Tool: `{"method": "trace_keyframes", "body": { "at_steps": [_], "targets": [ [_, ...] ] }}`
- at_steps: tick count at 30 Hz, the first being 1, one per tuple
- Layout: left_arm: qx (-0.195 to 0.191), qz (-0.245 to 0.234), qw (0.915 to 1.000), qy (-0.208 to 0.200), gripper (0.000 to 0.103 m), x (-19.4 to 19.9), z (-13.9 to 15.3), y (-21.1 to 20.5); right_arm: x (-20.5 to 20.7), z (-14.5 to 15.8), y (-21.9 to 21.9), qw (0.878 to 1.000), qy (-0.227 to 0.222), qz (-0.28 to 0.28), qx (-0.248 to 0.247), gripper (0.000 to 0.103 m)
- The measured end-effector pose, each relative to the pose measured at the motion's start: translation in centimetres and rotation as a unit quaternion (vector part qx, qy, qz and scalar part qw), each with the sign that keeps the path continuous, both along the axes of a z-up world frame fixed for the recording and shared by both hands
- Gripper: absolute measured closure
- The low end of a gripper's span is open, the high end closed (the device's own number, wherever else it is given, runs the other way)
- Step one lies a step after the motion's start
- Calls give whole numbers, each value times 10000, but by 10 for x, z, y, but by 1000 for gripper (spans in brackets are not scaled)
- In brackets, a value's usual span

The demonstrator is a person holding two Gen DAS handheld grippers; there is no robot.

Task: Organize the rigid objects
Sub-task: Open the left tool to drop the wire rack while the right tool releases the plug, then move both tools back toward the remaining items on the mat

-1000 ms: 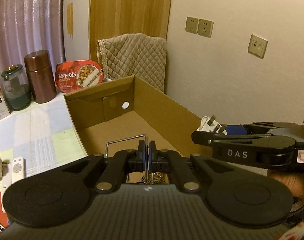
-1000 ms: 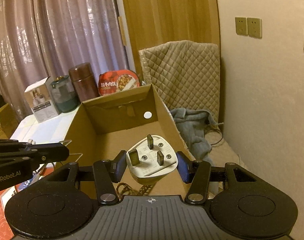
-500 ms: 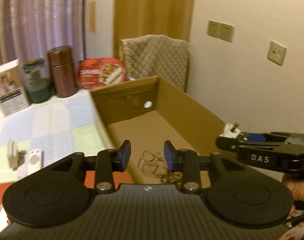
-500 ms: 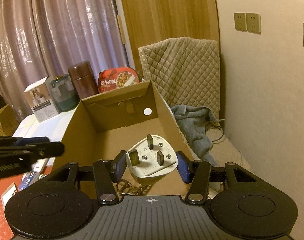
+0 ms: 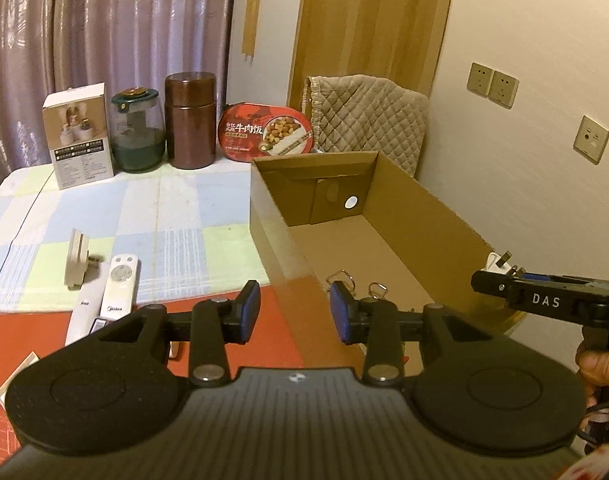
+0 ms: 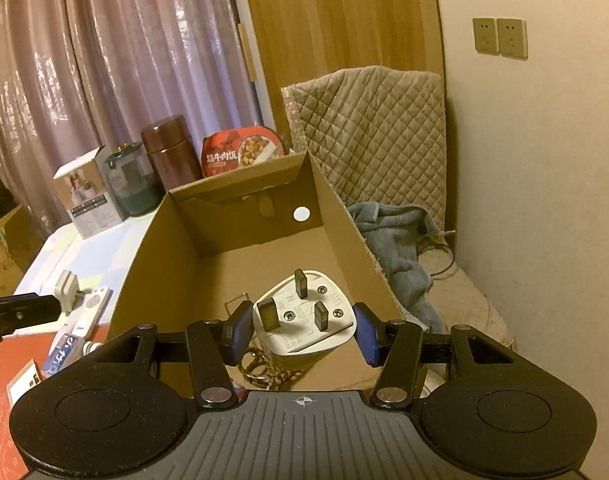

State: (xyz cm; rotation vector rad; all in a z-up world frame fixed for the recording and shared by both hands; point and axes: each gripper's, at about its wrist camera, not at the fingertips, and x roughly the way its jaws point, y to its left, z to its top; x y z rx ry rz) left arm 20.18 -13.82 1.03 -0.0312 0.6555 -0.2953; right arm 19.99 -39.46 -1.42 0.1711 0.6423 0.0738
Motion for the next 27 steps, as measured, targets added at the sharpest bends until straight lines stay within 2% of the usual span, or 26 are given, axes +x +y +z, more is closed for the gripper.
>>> {"method": "trace_keyframes", "body": {
  "at_steps": [7, 10, 13, 20, 27],
  "targets": [
    [-33, 59, 9999, 82, 70, -3, -6, 7, 6, -5, 0, 10000, 81, 33, -31, 53],
    [-33, 108, 9999, 96, 65, -4, -8, 11, 6, -3, -1, 10000, 14, 54, 6, 53],
    [-28, 175, 9998, 94, 61, -6, -8, 17, 2, 2, -3, 10000, -81, 8, 46, 53],
    [-14, 334, 9994, 91, 60, -18, -5, 31, -11, 17, -5, 9995, -195, -78, 224, 52],
    [40, 442, 9990, 11, 59, -38, 4, 48, -34, 37, 14, 9987, -314, 81, 405, 51]
  ]
}}
